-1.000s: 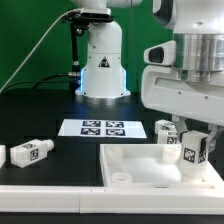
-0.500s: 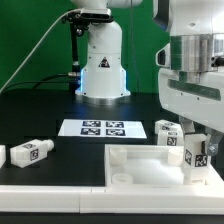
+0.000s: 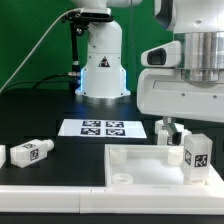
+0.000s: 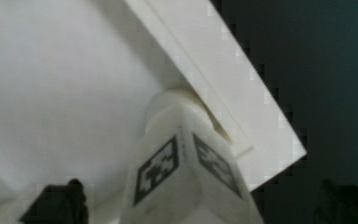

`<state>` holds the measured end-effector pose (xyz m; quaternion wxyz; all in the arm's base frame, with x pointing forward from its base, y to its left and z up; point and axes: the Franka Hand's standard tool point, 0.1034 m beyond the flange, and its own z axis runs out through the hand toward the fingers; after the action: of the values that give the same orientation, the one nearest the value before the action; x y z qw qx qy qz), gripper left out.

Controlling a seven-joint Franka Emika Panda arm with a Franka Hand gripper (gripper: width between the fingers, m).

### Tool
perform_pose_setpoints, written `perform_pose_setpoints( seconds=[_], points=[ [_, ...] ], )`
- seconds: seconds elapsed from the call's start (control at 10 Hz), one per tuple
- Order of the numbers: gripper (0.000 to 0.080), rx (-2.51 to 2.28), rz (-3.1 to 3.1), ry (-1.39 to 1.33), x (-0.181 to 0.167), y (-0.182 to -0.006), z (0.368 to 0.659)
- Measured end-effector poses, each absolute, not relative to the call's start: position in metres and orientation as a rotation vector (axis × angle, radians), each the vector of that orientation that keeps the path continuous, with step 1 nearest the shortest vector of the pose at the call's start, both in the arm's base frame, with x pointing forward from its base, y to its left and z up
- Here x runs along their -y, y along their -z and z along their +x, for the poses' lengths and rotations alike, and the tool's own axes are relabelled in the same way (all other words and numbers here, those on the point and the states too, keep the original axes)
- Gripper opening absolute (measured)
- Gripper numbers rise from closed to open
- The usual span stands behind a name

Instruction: Assemble one leg

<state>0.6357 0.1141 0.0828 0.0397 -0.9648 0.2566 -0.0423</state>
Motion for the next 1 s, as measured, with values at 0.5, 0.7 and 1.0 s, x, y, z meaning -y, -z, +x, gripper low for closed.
perform_pose_setpoints(
  seconds=[0.5, 0.7, 1.0],
  points=[
    [0.0649, -0.121, -3.088, 0.213, -0.1074, -0.0803, 0.6419],
    [0.0403, -0.211, -3.081, 0.209, -0.1078, -0.0803, 0.6417],
    [0.0284, -0.528, -3.027, 0.199, -0.1072, -0.0800, 0.6416]
  ],
)
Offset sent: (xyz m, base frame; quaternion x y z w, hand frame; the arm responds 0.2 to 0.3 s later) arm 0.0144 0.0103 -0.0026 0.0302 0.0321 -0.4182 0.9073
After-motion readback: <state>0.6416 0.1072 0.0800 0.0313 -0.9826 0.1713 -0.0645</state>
